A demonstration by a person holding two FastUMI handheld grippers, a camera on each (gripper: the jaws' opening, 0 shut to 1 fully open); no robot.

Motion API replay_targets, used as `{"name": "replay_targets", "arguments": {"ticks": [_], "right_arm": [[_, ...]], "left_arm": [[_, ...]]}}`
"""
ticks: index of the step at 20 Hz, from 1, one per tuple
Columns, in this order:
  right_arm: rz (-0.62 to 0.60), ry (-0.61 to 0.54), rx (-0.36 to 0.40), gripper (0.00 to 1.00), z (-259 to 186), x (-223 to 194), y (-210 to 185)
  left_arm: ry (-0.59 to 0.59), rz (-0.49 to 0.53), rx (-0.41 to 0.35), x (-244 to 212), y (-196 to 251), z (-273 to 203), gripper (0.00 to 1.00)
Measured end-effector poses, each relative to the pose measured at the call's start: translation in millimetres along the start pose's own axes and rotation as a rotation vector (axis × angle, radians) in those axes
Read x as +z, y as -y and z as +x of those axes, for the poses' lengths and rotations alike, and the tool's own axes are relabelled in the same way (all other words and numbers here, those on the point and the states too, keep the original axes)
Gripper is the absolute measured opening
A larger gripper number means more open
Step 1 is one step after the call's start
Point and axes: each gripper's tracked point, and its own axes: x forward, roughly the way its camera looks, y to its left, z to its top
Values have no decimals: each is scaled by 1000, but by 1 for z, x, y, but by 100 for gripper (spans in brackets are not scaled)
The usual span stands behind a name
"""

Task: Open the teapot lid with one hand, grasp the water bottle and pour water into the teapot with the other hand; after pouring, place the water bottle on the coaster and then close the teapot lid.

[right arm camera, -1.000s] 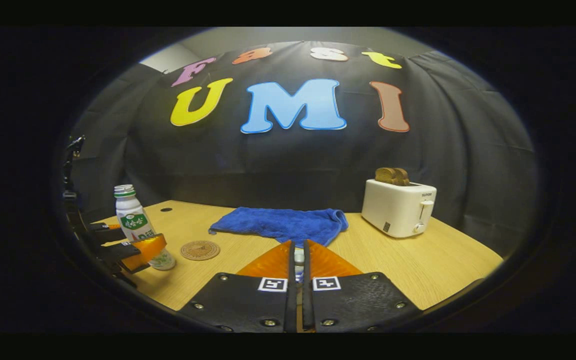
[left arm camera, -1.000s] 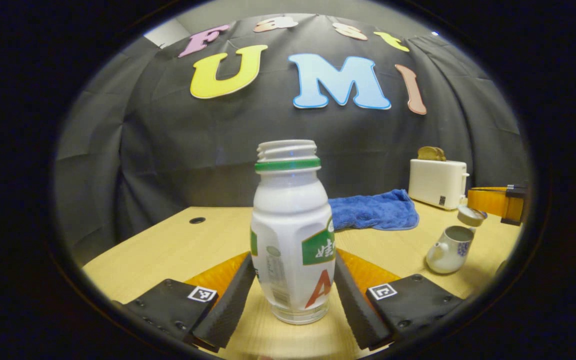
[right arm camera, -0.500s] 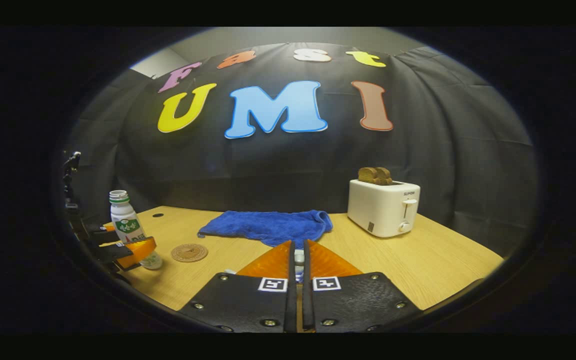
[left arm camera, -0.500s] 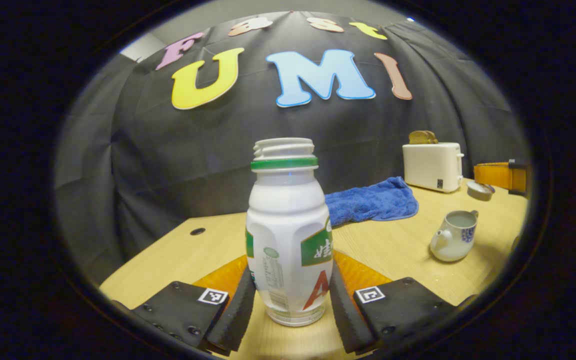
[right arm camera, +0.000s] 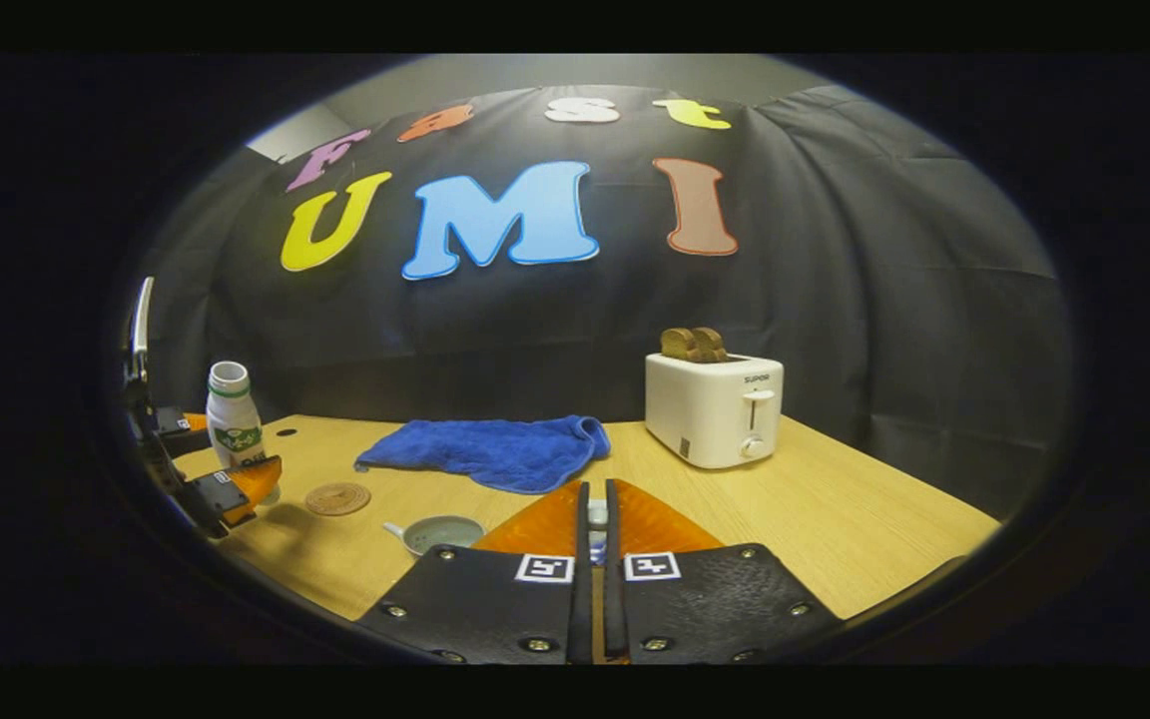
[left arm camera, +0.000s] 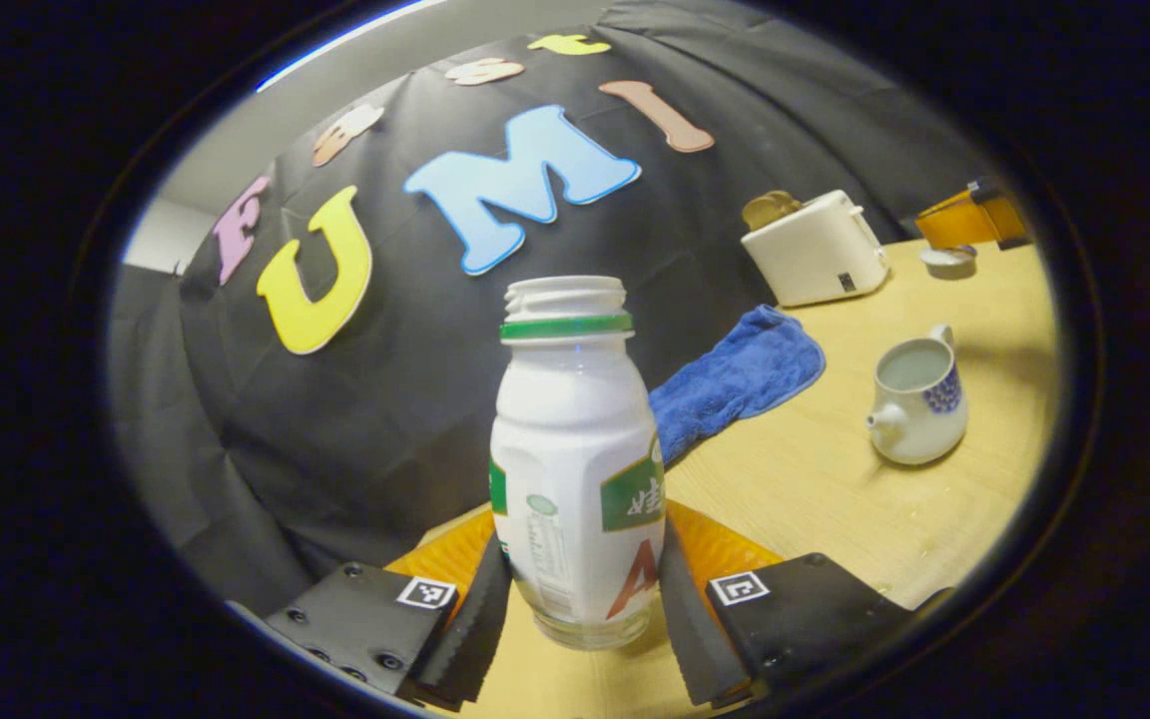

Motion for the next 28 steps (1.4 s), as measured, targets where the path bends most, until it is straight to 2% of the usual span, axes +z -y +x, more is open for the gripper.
{"name": "replay_targets", "arguments": {"ticks": [1, 2, 3, 4, 5, 9, 10, 11, 12, 16, 21, 22, 25, 26, 28], "right_arm": [[8, -2, -3, 4, -1, -2, 4], [14, -3, -5, 21, -2, -2, 7], [19, 0, -10, 4, -4, -3, 11], [25, 1, -16, 21, -6, -2, 16], [31, 3, -20, 4, -7, -3, 20], [54, 9, -31, 4, -12, -3, 30], [59, 11, -32, 4, -12, -3, 32], [64, 13, -32, 4, -13, -2, 33], [67, 16, -33, 4, -15, -2, 35], [105, 17, -33, 4, -17, -4, 43], [123, 21, -23, 4, -18, -2, 42], [125, 22, -22, 0, -19, -2, 42], [134, 21, -17, 0, -19, -1, 42], [137, 22, -16, 4, -18, -2, 43], [141, 23, -16, 4, -19, -1, 43]], "left_arm": [[-1, 45, -4, 3, 1, 1, 72], [-3, 93, -6, 4, 3, 2, 77], [-6, 140, -10, 7, 5, 3, 77], [-9, 184, -15, 9, 7, 4, 77], [-9, 224, -19, 12, 10, 5, 83], [-4, 378, -24, 24, 20, 7, 83], [-1, 412, -23, 27, 23, 7, 77], [3, 449, -24, 31, 26, 7, 83], [9, 497, -28, 37, 31, 8, 77], [15, 667, -37, 47, 48, 0, 83], [30, 798, -26, 51, 56, -4, 83], [33, 816, -26, 52, 56, -4, 83], [39, 864, -32, 56, 57, -5, 83], [39, 878, -35, 56, 58, -6, 83], [37, 900, -43, 56, 58, -6, 83]]}}
